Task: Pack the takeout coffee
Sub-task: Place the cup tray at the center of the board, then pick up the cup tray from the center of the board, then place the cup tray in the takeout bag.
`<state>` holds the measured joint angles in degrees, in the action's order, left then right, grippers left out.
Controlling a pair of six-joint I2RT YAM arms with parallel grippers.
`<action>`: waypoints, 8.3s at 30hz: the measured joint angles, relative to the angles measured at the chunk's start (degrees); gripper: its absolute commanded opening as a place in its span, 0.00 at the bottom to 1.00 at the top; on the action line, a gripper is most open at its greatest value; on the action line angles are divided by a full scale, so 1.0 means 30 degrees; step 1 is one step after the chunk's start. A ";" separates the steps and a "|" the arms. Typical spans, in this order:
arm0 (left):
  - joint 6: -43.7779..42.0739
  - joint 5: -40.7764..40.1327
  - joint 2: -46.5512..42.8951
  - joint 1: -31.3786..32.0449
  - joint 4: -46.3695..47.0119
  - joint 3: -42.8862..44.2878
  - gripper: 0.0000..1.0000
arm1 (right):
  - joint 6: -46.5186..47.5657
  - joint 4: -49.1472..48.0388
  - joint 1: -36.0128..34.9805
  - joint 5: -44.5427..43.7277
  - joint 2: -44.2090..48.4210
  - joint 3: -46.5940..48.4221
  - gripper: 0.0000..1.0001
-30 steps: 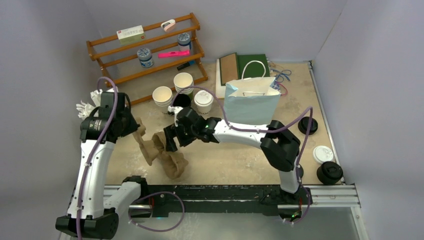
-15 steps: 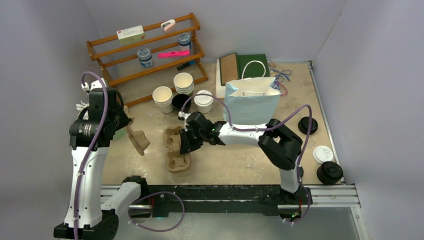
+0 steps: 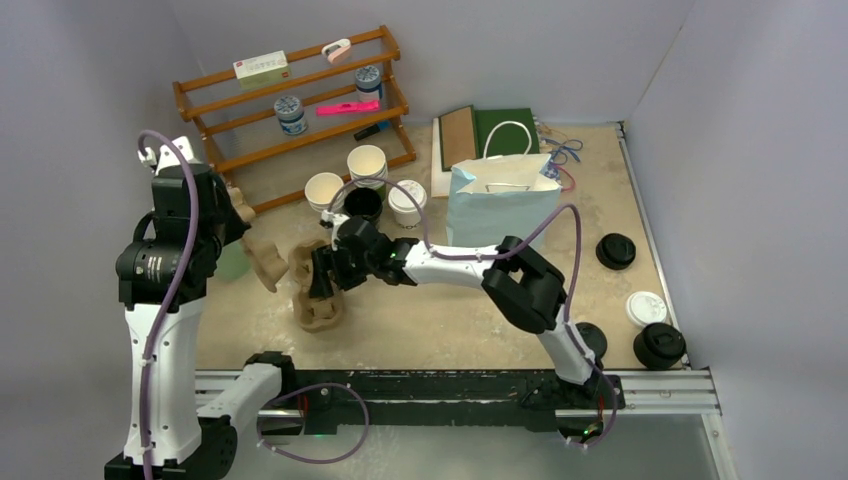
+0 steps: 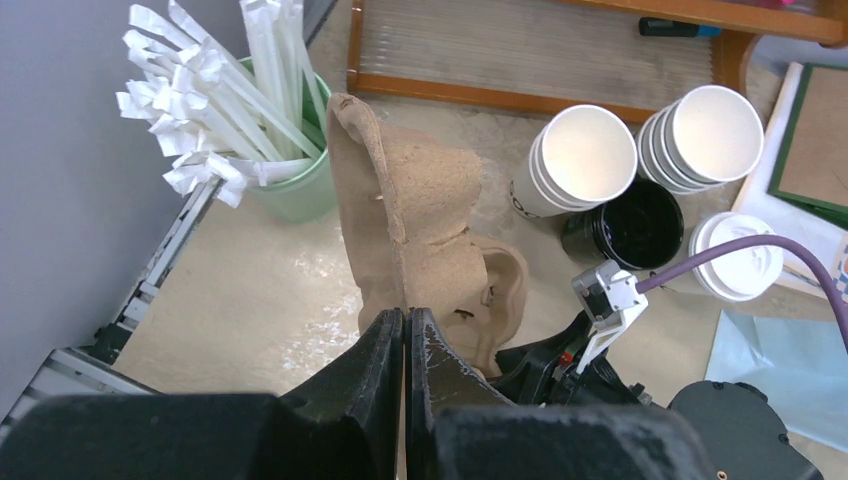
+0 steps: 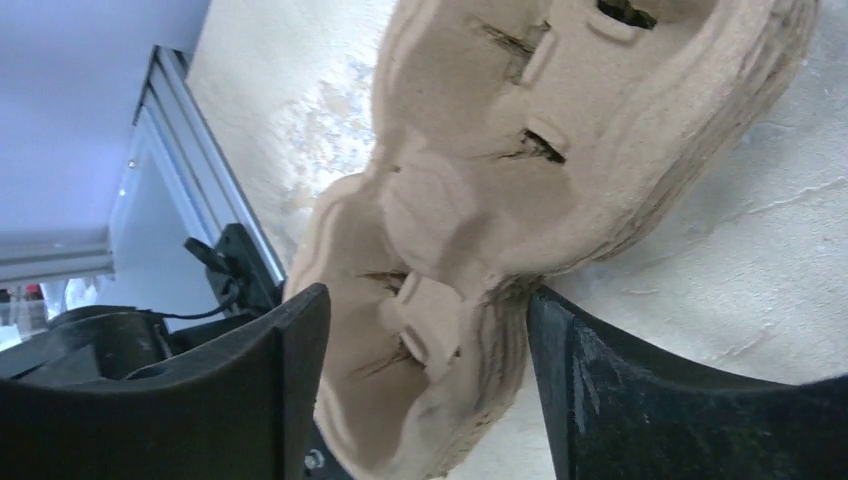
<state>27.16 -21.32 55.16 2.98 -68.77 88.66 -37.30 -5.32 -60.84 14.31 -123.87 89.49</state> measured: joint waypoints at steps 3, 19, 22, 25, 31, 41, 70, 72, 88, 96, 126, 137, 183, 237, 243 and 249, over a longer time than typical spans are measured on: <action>-0.0219 0.0750 0.0131 0.0000 -0.0058 0.0022 0.00 | -0.0138 -0.0058 -0.0153 -0.0189 0.0729 -0.0255 0.89; 0.1668 0.8495 -0.0765 0.0080 0.0066 -0.5676 0.00 | 0.0984 0.3257 -0.0036 -0.5850 1.6633 -0.9296 0.96; 0.2346 0.8867 -0.0648 0.1362 0.0466 -0.6054 0.00 | 0.0954 0.4430 -0.0036 -0.6987 1.7843 -1.0171 0.96; 0.3366 0.8255 0.0109 0.4503 0.1100 -0.6047 0.00 | 0.0816 0.5785 -0.0036 -0.7985 1.8848 -1.1030 0.96; 0.5763 0.4561 0.4291 1.3231 0.2040 -0.4561 0.00 | 0.0299 0.8000 -0.0036 -1.0120 2.0524 -1.1431 0.95; 0.6273 -0.0284 0.9136 1.7741 0.4503 -0.4488 0.48 | -0.0998 1.1147 -0.0022 -1.3865 2.4006 -1.1402 0.94; 0.3526 0.4772 0.3891 0.8335 0.5858 -0.5909 0.75 | 1.1271 0.8466 0.0029 -0.5085 1.4615 -1.1191 0.86; 0.3111 0.3869 0.3840 0.7905 0.4976 -0.5617 0.75 | 1.2713 0.8400 0.0029 -0.4299 1.4294 -1.1191 0.86; 0.2062 0.2084 0.2914 0.7664 0.3497 -0.5056 0.74 | 2.2025 1.0659 0.1574 -0.0597 0.9624 -0.7832 0.81; 0.1727 0.1450 0.2914 0.7664 0.3257 -0.4911 0.71 | 2.2615 0.9894 0.2106 -0.0750 0.8998 -0.7934 0.75; -0.0277 0.0772 0.3300 0.7635 0.2463 -0.3111 0.70 | 2.3503 0.7614 0.2033 -0.1333 0.8153 -0.8816 0.39; -0.0277 0.0532 0.3410 0.7635 0.2470 -0.2936 0.66 | 2.1879 0.8845 0.2033 -0.0466 1.0630 -0.7104 0.39; 0.3891 1.0673 1.0761 1.1438 1.8578 -0.2623 0.61 | -0.0918 0.8779 1.4681 -0.0007 1.6429 0.0714 0.22; -0.0073 1.5497 1.3901 1.1927 1.2276 0.1195 0.38 | -0.2550 0.6637 1.7792 0.6579 1.4761 -0.2907 0.18; -0.0925 1.4965 1.3952 1.1927 1.0834 0.2280 0.26 | -0.1275 0.8131 1.7784 0.6404 1.4644 -0.2324 0.16; -0.0933 1.4433 1.3952 1.1927 1.0404 0.2463 0.15 | 0.0197 0.9755 1.7784 0.5537 1.5883 -0.3075 0.15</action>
<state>24.36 21.98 97.01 38.76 -37.56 96.05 -36.71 23.94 -7.49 30.92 -76.23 80.27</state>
